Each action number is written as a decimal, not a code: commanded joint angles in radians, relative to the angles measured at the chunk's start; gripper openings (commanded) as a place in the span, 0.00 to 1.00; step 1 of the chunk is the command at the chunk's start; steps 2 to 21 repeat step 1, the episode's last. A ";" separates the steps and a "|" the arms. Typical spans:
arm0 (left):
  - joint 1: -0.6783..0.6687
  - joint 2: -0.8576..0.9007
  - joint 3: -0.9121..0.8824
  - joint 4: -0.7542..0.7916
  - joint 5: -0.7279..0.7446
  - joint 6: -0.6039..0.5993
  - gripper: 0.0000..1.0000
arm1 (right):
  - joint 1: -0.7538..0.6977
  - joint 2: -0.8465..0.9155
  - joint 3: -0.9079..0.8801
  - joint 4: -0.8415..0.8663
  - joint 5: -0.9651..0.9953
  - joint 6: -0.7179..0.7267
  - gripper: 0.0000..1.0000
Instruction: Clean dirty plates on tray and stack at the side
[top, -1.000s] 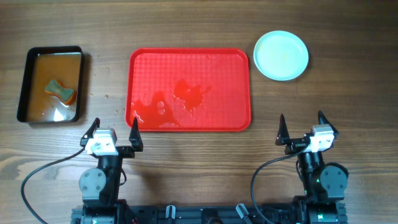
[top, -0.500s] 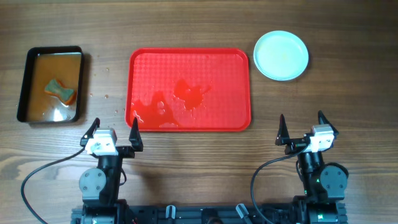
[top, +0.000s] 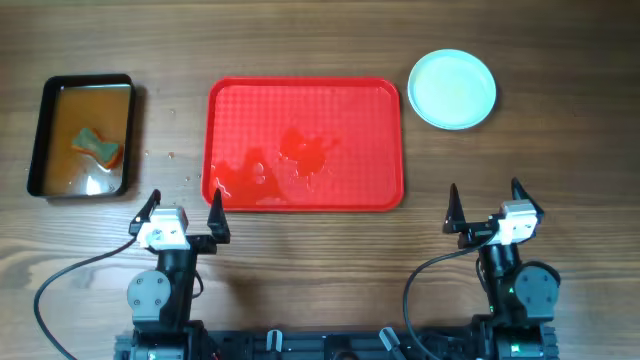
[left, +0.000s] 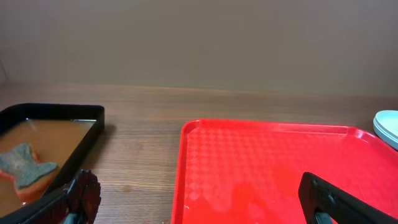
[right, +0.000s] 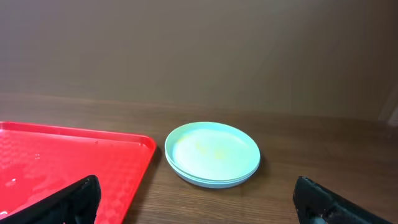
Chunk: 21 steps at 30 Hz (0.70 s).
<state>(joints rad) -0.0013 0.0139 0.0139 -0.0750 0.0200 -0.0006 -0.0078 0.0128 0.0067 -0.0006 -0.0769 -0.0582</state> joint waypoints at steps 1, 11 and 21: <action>-0.007 -0.008 -0.008 -0.001 0.005 0.020 1.00 | -0.006 -0.009 -0.002 0.002 0.010 -0.014 1.00; -0.007 -0.008 -0.008 -0.001 0.005 0.020 1.00 | -0.006 -0.009 -0.002 0.002 0.010 -0.014 1.00; -0.007 -0.008 -0.008 -0.001 0.005 0.020 1.00 | -0.006 -0.009 -0.002 0.002 0.010 -0.014 1.00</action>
